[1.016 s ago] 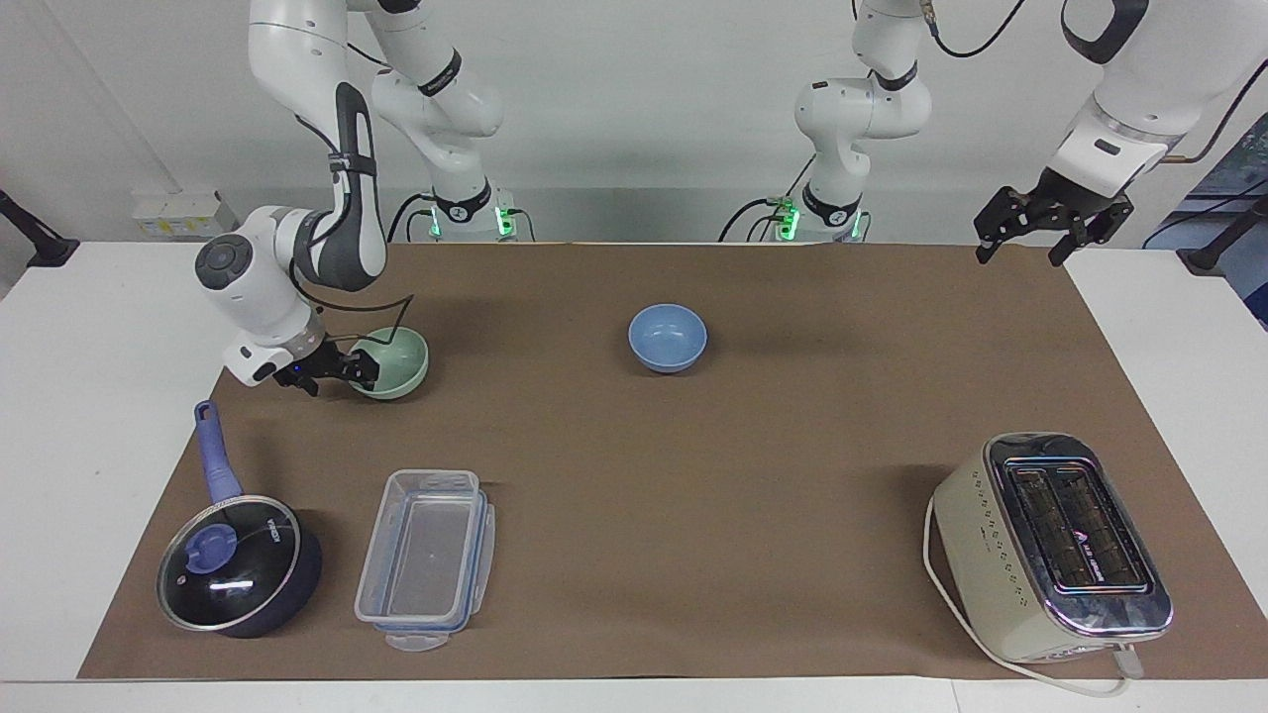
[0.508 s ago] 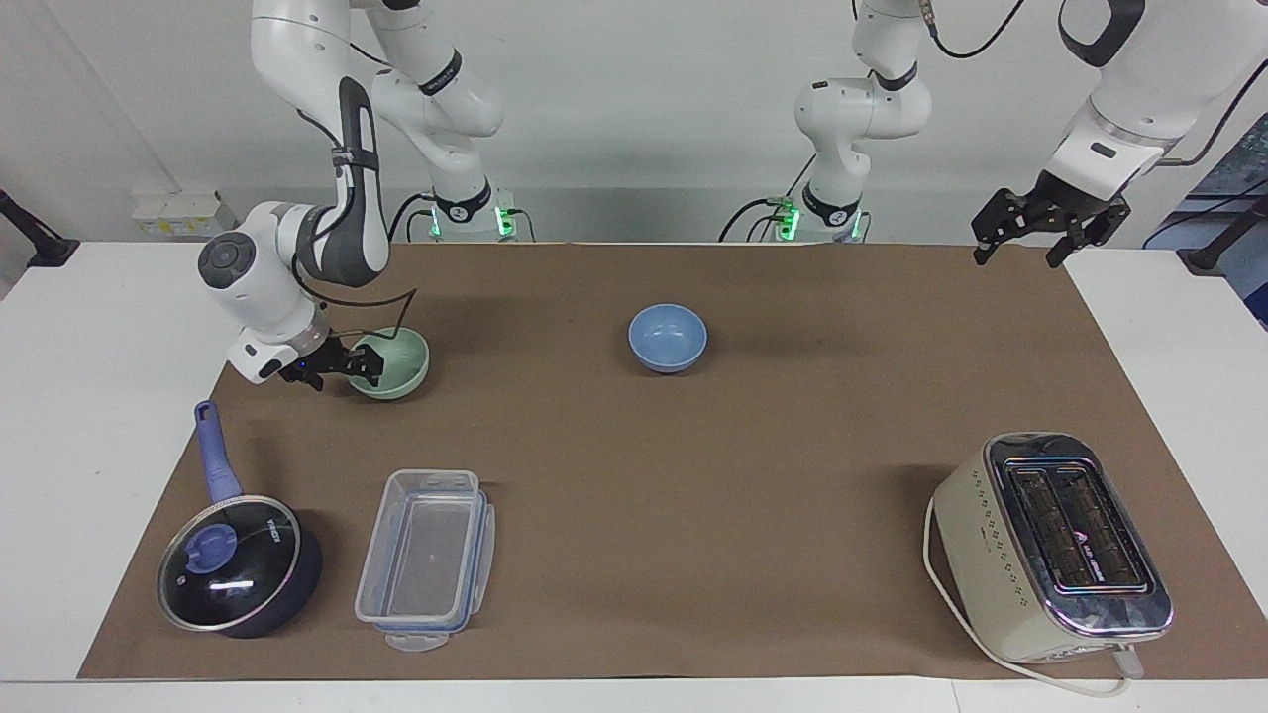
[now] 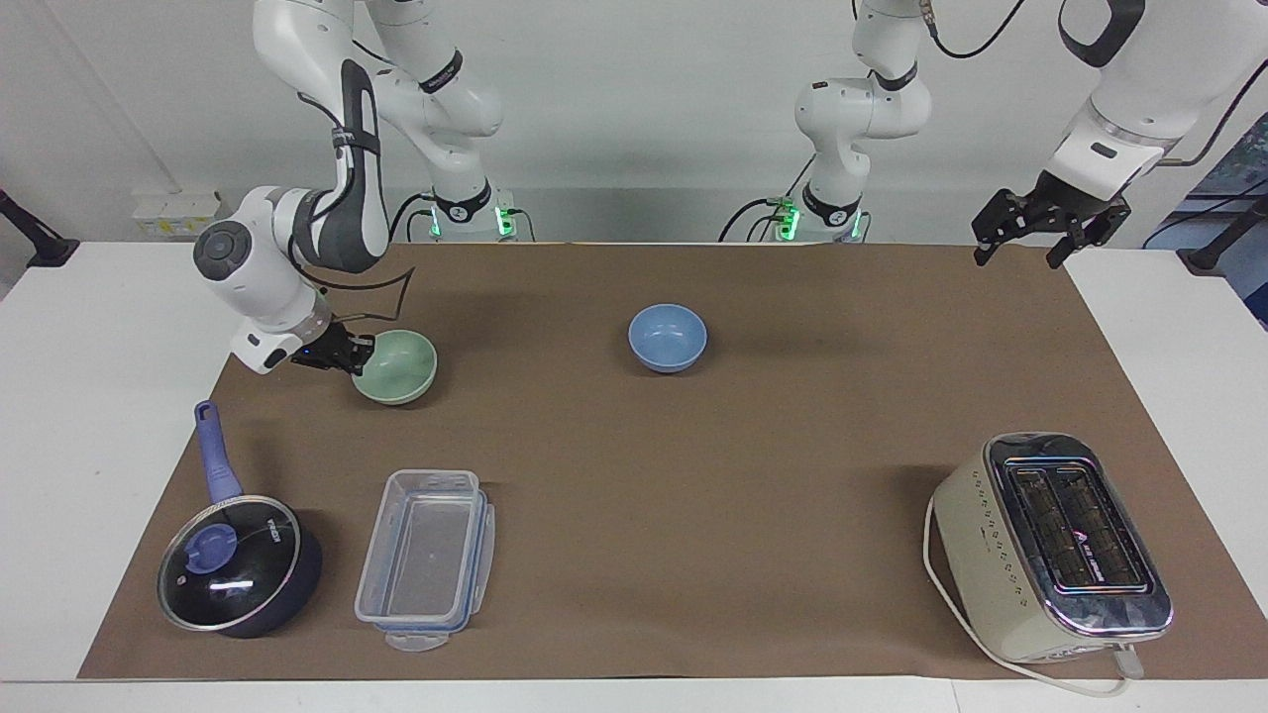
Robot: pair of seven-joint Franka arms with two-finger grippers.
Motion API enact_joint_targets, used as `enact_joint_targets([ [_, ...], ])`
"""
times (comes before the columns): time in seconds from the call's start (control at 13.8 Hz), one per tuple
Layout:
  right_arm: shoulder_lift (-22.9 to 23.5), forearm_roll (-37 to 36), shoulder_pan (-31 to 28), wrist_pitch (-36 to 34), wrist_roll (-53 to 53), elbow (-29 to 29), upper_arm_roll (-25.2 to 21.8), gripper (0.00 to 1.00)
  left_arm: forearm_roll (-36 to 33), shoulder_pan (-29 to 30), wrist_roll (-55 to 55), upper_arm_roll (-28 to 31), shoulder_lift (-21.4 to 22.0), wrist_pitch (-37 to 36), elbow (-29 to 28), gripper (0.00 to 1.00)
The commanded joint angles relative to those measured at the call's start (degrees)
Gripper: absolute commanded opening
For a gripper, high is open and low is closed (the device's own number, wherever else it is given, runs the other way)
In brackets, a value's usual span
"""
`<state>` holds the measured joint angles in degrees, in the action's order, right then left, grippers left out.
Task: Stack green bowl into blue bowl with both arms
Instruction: 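Grasp the rim of the green bowl with the right gripper, then lift and carry the green bowl over the blue bowl with the right gripper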
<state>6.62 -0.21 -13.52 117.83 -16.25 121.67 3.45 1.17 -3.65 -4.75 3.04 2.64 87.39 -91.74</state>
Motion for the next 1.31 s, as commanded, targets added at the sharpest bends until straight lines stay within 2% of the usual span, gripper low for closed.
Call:
enact_joint_targets([
  [0.0, -3.7, 1.7, 2.5, -2.8, -1.2, -0.8, 0.3, 0.0, -1.2, 0.3, 0.2, -0.3, 1.0, 1.2, -1.4, 1.0],
  [0.22, -6.8, 6.9, 8.1, -4.2, 1.5, -1.7, 0.3, 0.0, -1.2, 0.3, 0.1, -0.3, 1.0, 1.2, -1.4, 1.0],
  [0.44, -7.7, 7.0, 17.7, -5.4, 13.5, -3.9, 0.3, 0.0, -1.2, 0.3, 0.1, -0.3, 1.0, 1.2, -1.4, 1.0],
  [0.73, -7.1, 6.9, 29.7, -3.9, 29.7, -6.5, 0.3, 0.0, -1.2, 0.3, 0.2, -0.3, 1.0, 1.2, -1.4, 1.0],
  [1.02, -6.5, 7.0, 36.4, -1.6, 37.1, -6.6, 0.3, 0.0, -1.2, 0.3, 0.2, -0.3, 1.0, 1.2, -1.4, 1.0],
  [1.23, -3.1, 7.4, 41.1, 1.6, 43.7, -7.8, 0.7, 0.0, -1.2, 0.3, 0.2, -0.3, 1.0, 1.2, -1.4, 1.0],
])
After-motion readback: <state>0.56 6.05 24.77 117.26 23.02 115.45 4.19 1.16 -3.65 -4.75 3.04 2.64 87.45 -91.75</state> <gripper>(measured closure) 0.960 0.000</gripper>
